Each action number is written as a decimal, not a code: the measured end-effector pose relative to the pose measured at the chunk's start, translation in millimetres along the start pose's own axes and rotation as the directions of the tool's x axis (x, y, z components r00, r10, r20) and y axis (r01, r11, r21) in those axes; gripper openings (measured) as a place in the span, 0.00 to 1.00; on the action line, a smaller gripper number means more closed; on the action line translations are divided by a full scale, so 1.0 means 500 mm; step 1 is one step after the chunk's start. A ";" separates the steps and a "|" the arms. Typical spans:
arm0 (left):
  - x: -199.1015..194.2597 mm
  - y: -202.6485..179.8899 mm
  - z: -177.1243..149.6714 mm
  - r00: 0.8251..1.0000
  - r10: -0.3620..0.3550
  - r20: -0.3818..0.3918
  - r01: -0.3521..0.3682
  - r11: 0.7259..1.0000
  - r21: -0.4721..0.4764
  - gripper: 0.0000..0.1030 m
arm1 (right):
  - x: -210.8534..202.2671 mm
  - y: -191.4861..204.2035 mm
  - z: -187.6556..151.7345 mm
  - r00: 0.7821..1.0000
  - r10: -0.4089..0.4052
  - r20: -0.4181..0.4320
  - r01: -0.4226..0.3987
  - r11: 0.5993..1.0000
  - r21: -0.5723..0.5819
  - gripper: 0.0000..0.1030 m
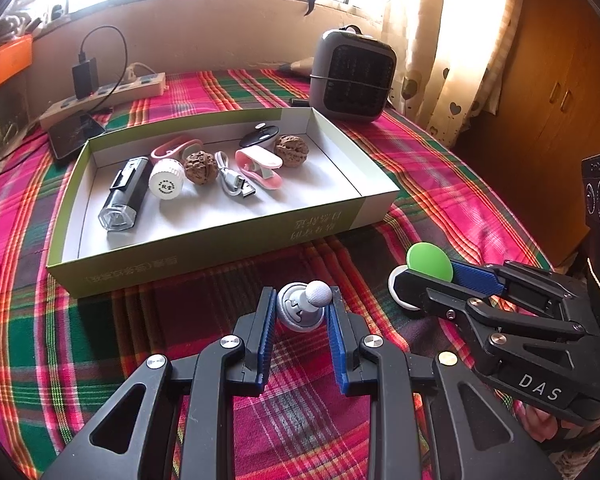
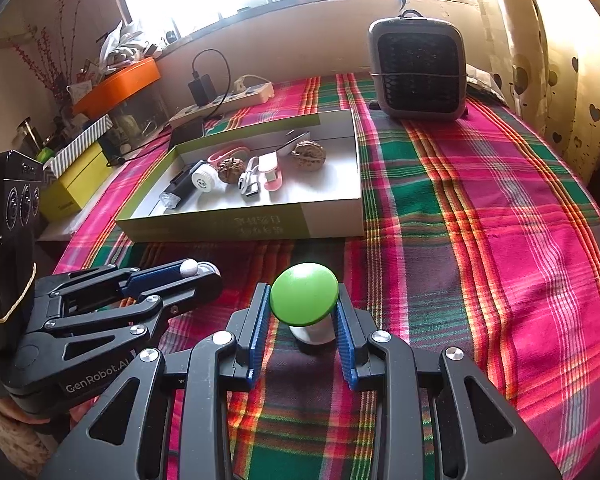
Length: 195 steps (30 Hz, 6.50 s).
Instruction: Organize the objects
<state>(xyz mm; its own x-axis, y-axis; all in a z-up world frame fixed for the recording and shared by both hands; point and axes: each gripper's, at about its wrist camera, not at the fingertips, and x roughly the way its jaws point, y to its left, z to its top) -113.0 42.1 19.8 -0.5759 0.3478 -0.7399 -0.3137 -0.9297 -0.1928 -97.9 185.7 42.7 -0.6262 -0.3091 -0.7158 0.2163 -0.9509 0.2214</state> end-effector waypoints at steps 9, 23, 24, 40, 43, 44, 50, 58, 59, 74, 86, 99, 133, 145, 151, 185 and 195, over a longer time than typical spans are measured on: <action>-0.024 0.005 -0.006 1.000 -0.019 0.017 0.019 1.000 -0.007 0.22 | -0.009 0.013 -0.002 1.000 0.018 0.003 -0.018 1.000 -0.005 0.31; -0.072 0.036 0.021 0.998 -0.018 0.064 0.020 0.999 -0.030 0.22 | -0.031 0.039 0.032 0.997 0.058 0.046 -0.057 0.998 -0.022 0.31; -0.074 0.041 0.025 0.998 -0.015 0.067 0.017 0.999 -0.035 0.22 | -0.032 0.040 0.036 0.997 0.061 0.049 -0.060 0.998 -0.022 0.31; -0.066 0.085 0.079 0.997 0.009 0.079 -0.004 0.998 -0.062 0.22 | -0.015 0.046 0.104 0.993 0.091 0.069 -0.090 0.996 -0.025 0.31; -0.053 0.096 0.094 0.997 0.012 0.072 -0.006 0.997 -0.073 0.22 | -0.004 0.036 0.120 0.994 0.093 0.066 -0.092 0.996 -0.012 0.31; -0.050 0.098 0.098 0.997 0.013 0.070 -0.007 0.997 -0.076 0.22 | 0.001 0.031 0.127 0.994 0.091 0.064 -0.091 0.996 -0.006 0.31; -0.014 0.112 0.119 0.999 0.010 0.042 -0.007 0.997 -0.082 0.22 | 0.034 0.012 0.162 0.995 0.090 0.050 -0.091 0.996 0.013 0.31; 0.030 0.121 0.135 1.000 0.010 0.008 -0.010 0.996 -0.085 0.22 | 0.089 -0.012 0.183 0.996 0.090 0.002 -0.090 0.996 0.029 0.31; 0.035 0.124 0.136 1.000 0.009 0.004 -0.009 0.996 -0.087 0.22 | 0.097 -0.015 0.184 0.996 0.094 -0.008 -0.094 0.995 0.035 0.31; 0.082 0.140 0.147 0.999 0.016 -0.043 -0.020 0.996 -0.086 0.22 | 0.159 -0.027 0.191 0.994 0.090 -0.065 -0.087 0.995 0.041 0.31; 0.101 0.144 0.151 0.998 0.022 -0.057 -0.027 0.996 -0.085 0.22 | 0.177 -0.019 0.197 0.996 0.063 -0.058 -0.063 0.998 0.001 0.31; 0.105 0.145 0.156 0.998 0.022 -0.053 -0.027 0.996 -0.089 0.22 | 0.176 -0.012 0.194 0.998 0.053 -0.035 -0.054 0.998 -0.018 0.31; 0.104 0.136 0.155 0.997 0.058 -0.053 -0.062 0.996 -0.071 0.27 | 0.169 0.000 0.185 0.998 0.059 -0.019 -0.060 0.998 -0.034 0.44; 0.094 0.136 0.148 0.996 0.082 -0.043 -0.085 0.994 -0.074 0.31 | 0.161 0.000 0.184 0.999 0.046 -0.007 -0.046 0.998 -0.033 0.45; 0.083 0.134 0.147 0.995 0.100 -0.027 -0.102 0.992 -0.075 0.34 | 0.154 0.003 0.184 0.999 0.033 0.004 -0.033 0.999 -0.040 0.47; -0.056 0.088 0.070 0.964 0.253 0.082 -0.245 0.965 -0.095 0.34 | 0.047 0.059 0.133 0.993 -0.074 0.091 0.082 0.993 -0.081 0.49; -0.080 0.065 -0.003 0.956 0.287 0.062 -0.281 0.955 -0.095 0.34 | 0.017 0.075 0.074 0.990 -0.125 0.060 0.131 0.986 -0.107 0.49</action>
<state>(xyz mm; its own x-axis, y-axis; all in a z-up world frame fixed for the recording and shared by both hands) -99.1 -2.5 42.3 -0.6877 0.0727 -0.7223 -0.0660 -0.9971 -0.0376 -122.8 146.8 69.7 -0.6923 -0.1881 -0.6966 0.2113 -0.9759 0.0536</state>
